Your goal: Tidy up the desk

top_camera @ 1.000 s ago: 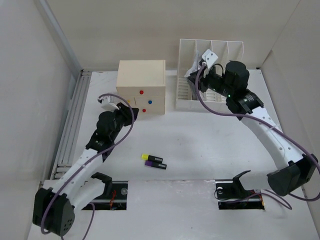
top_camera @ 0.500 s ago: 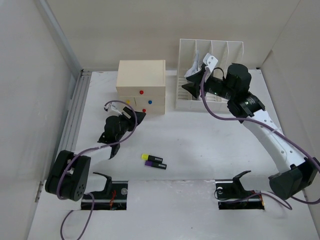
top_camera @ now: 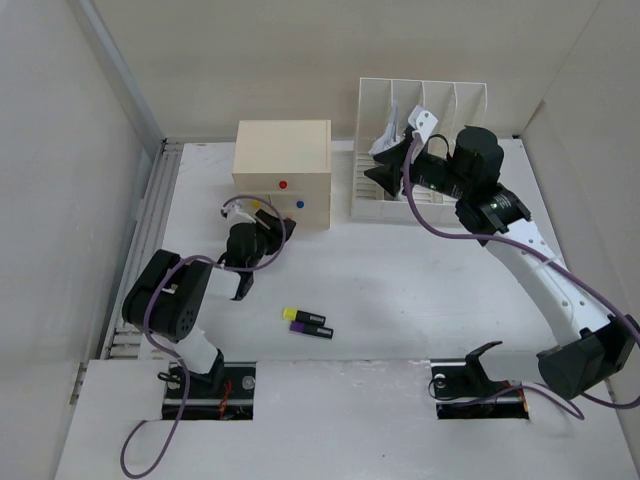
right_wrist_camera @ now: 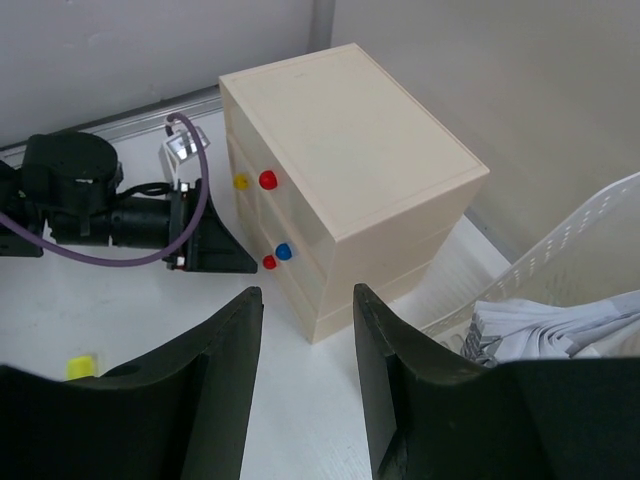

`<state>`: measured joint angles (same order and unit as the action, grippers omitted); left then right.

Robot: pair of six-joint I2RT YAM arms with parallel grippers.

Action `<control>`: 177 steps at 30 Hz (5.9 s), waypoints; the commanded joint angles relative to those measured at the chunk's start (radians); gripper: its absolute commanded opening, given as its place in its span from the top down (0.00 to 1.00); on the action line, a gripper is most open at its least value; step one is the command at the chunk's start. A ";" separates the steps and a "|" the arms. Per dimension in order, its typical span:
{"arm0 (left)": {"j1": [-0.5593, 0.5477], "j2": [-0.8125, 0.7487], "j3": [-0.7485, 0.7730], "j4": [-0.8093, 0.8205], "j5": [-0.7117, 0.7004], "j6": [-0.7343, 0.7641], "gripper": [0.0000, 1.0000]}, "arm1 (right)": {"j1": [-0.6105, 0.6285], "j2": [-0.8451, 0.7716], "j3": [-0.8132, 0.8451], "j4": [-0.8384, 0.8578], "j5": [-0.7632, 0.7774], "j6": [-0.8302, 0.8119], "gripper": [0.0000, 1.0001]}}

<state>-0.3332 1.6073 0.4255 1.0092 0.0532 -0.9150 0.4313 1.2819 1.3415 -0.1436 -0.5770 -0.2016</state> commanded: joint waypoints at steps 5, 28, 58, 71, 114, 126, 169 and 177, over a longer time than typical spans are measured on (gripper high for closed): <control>-0.004 0.083 0.102 0.077 -0.055 0.038 0.56 | -0.006 -0.018 -0.004 0.067 -0.034 0.016 0.53; 0.005 0.206 0.193 0.015 -0.084 0.047 0.92 | -0.016 -0.009 -0.013 0.067 -0.043 0.016 0.52; -0.096 0.006 -0.139 0.037 -0.084 0.004 0.57 | -0.016 0.010 -0.013 0.067 -0.101 0.025 0.46; -0.269 -0.611 -0.151 -0.354 -0.202 0.117 0.37 | 0.049 0.315 0.194 -0.616 -0.489 -0.711 0.66; -0.323 -1.469 0.211 -0.877 -0.536 0.841 0.37 | 0.633 0.646 -0.048 -0.063 0.391 0.067 0.43; -0.323 -1.469 0.211 -0.877 -0.546 0.841 0.37 | 0.682 0.628 -0.067 -0.074 0.384 0.076 0.37; -0.323 -1.488 0.202 -0.877 -0.555 0.841 0.37 | 0.558 0.638 0.378 -0.074 0.815 -0.229 1.00; -0.323 -1.488 0.202 -0.877 -0.555 0.841 0.37 | 0.504 0.735 0.467 -0.105 0.766 -0.344 0.96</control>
<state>-0.6590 0.1329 0.6300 0.0978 -0.4984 -0.0864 0.9291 1.9762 1.7657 -0.2501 0.2100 -0.4759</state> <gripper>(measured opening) 0.629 0.369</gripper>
